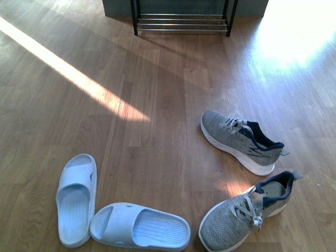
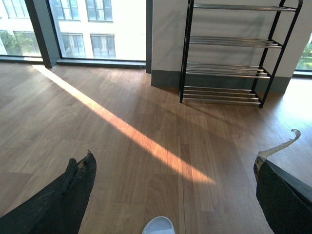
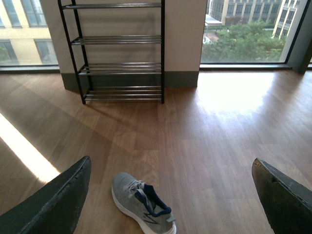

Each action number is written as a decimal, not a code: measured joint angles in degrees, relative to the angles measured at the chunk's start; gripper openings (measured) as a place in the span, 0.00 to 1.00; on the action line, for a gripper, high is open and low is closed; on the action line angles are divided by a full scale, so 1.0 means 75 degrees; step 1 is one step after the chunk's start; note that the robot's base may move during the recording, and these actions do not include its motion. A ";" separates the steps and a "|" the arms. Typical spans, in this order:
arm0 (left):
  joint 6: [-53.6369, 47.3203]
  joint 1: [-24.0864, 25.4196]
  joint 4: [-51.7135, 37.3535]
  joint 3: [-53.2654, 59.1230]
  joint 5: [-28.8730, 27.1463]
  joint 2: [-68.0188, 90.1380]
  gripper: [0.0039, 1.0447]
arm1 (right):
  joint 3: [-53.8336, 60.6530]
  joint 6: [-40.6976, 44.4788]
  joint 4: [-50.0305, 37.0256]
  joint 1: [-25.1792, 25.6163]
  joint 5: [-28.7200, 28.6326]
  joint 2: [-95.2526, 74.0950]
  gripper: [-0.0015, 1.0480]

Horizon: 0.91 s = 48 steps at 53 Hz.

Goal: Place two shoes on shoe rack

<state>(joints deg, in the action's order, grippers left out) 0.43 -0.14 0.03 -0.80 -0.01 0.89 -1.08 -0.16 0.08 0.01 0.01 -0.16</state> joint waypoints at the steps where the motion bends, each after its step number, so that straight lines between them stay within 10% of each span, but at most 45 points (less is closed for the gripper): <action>1: 0.0000 0.0000 0.0000 0.0000 0.0003 0.0000 0.91 | 0.0000 0.0000 0.0000 0.0000 0.0000 0.0000 0.91; 20: 0.0000 0.0000 0.0000 0.0000 0.0000 0.0000 0.91 | -0.0003 -0.0029 -0.0015 0.0044 -0.0134 -0.0035 0.91; 23: 0.0000 0.0000 0.0000 0.0000 0.0003 0.0000 0.91 | -0.0035 -0.0259 -0.0254 0.0603 -0.2165 -0.0478 0.91; 28: 0.0000 0.0000 0.0000 0.0000 0.0000 0.0000 0.91 | -0.0245 -0.0114 -0.1096 0.0370 -0.3424 -0.2066 0.91; 48: 0.0000 0.0000 0.0000 0.0000 0.0000 0.0000 0.91 | -0.2203 0.3762 -0.5557 -0.0192 -0.3206 -1.1876 0.91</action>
<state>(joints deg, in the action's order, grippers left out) 0.43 -0.14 0.03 -0.80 -0.01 0.89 -17.61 28.05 -41.60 -1.43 -24.03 -89.23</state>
